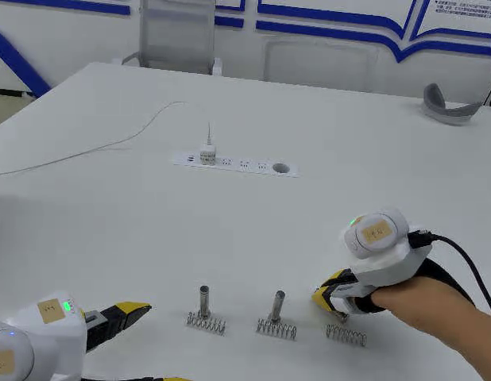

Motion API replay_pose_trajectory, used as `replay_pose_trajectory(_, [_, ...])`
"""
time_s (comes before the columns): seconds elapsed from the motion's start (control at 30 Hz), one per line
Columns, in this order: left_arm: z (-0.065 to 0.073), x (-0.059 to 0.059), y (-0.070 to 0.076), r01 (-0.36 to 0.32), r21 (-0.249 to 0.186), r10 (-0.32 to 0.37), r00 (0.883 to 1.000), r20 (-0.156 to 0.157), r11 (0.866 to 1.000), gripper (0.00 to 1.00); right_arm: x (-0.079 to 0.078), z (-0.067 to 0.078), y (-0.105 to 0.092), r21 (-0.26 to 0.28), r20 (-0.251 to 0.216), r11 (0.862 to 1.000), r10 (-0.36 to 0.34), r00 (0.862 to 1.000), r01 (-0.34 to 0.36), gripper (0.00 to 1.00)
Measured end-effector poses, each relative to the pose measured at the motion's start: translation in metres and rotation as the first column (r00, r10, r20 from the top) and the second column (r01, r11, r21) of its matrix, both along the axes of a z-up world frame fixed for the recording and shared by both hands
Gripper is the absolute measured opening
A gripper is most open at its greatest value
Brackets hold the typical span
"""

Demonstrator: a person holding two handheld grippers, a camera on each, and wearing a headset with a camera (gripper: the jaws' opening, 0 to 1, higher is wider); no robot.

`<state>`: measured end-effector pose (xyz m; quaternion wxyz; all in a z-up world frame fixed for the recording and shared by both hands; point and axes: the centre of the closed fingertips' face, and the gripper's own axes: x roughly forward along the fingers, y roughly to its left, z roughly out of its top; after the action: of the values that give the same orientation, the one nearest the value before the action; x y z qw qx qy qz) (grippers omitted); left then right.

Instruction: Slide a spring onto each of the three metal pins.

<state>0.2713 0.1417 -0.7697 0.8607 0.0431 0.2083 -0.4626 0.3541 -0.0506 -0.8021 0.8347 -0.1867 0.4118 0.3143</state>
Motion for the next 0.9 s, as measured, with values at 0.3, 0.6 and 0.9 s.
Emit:
replay_pose_trajectory(0.3, [-0.0013, 0.0006, 0.0011, -0.005, -0.001, 0.005, 1.000, -0.003, 1.000, 0.78, 0.0007, -0.0035, -0.0007, 0.000, -0.029, 1.000, -0.011, 1.000, 0.011, 0.11])
replay_pose_trajectory(0.6, [-0.0029, 0.0001, 0.0008, -0.005, -0.001, 0.005, 1.000, -0.007, 1.000, 0.78, 0.0003, -0.0045, -0.0003, 0.023, -0.057, 0.999, -0.026, 0.998, 0.028, 0.10])
replay_pose_trajectory(0.9, [-0.0026, 0.0001, -0.0005, -0.003, -0.001, 0.003, 1.000, -0.006, 1.000, 0.77, 0.0006, -0.0049, -0.0007, 0.026, -0.071, 0.997, -0.066, 0.995, 0.068, 0.09])
